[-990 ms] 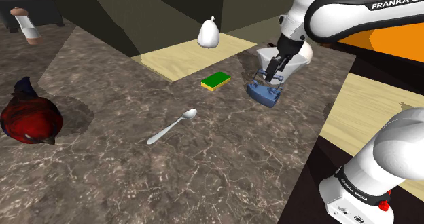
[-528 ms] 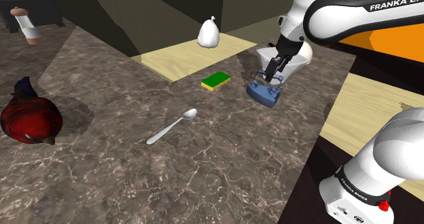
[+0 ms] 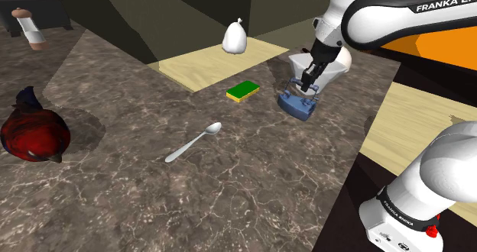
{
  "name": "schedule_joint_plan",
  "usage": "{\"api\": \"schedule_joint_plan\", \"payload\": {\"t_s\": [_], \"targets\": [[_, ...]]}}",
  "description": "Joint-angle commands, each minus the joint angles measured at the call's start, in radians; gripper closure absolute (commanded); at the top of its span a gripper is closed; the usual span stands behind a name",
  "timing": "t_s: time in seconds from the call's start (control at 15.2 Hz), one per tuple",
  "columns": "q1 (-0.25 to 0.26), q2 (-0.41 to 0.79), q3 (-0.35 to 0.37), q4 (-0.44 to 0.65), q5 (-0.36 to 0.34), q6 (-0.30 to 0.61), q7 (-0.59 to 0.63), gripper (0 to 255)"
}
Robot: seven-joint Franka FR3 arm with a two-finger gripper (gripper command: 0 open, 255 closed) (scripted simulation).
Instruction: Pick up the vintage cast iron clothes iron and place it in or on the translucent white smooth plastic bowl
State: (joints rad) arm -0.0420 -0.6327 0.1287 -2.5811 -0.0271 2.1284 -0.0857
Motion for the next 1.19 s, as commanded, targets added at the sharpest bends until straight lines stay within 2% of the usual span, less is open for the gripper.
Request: {"api": "schedule_joint_plan", "payload": {"t_s": [0.0, 1.12], "targets": [[0.0, 0.0, 0.0, 0.0, 0.0, 0.0, 0.0, 255], [-0.003, -0.017, -0.011, 0.203, 0.0, -0.22, -0.018, 255]]}}
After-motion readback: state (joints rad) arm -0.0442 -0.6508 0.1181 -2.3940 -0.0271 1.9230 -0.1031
